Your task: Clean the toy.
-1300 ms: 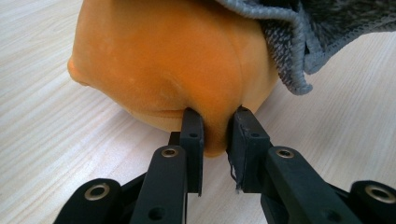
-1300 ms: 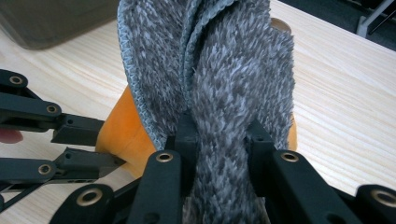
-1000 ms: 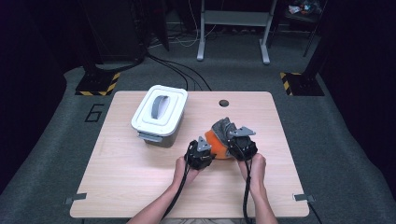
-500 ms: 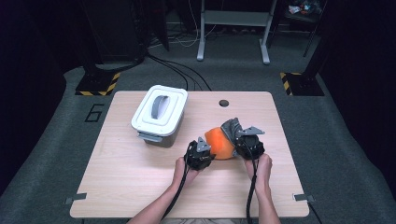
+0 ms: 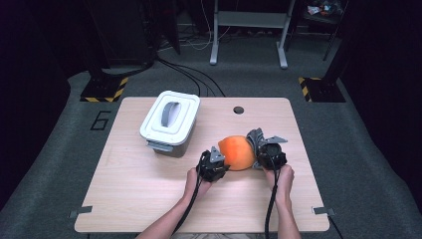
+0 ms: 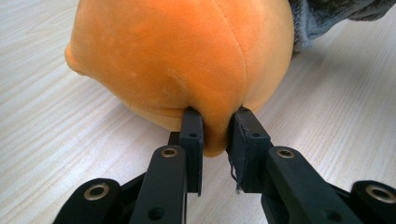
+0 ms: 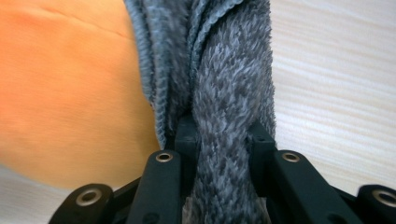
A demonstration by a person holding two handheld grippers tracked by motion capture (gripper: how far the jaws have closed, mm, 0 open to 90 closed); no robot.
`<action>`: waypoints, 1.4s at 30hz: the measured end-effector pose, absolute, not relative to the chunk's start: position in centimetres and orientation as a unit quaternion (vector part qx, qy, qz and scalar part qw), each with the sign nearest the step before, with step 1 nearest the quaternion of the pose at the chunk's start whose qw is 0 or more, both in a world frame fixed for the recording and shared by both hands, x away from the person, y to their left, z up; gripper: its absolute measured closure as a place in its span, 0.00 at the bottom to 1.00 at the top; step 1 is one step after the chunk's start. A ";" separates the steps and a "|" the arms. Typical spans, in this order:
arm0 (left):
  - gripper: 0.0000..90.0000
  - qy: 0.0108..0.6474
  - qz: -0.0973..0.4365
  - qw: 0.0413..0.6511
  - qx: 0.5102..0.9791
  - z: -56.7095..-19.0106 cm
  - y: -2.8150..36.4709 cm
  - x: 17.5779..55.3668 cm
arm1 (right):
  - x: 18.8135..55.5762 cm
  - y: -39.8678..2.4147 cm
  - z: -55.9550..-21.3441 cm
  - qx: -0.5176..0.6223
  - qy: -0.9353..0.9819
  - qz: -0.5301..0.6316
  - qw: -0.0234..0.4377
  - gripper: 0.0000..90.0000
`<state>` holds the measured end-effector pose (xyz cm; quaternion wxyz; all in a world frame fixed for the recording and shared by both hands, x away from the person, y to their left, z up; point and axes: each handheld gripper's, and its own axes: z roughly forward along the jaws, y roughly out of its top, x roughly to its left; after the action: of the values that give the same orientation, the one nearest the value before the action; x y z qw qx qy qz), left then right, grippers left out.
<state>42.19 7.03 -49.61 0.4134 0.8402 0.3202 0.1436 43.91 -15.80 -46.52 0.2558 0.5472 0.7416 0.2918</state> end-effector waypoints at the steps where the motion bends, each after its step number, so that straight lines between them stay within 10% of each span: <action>1: 0.84 0.321 0.143 0.414 0.840 -49.6 7.0 42.2 | 44.0 -15.9 -46.7 0.549 0.742 0.290 0.254 0.80; 14: 0.84 0.320 0.146 0.411 0.841 -49.7 7.2 42.3 | 45.4 -17.1 -49.6 0.577 0.745 0.258 0.214 0.80; 42: 0.84 0.309 0.152 0.410 0.845 -49.3 6.7 42.2 | 41.1 -10.6 -41.8 0.454 0.784 0.341 0.252 0.80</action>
<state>42.24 6.66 -49.27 0.4096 0.8448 0.3091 0.1515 41.09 -10.61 -41.78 0.2515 0.4536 0.7840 0.3410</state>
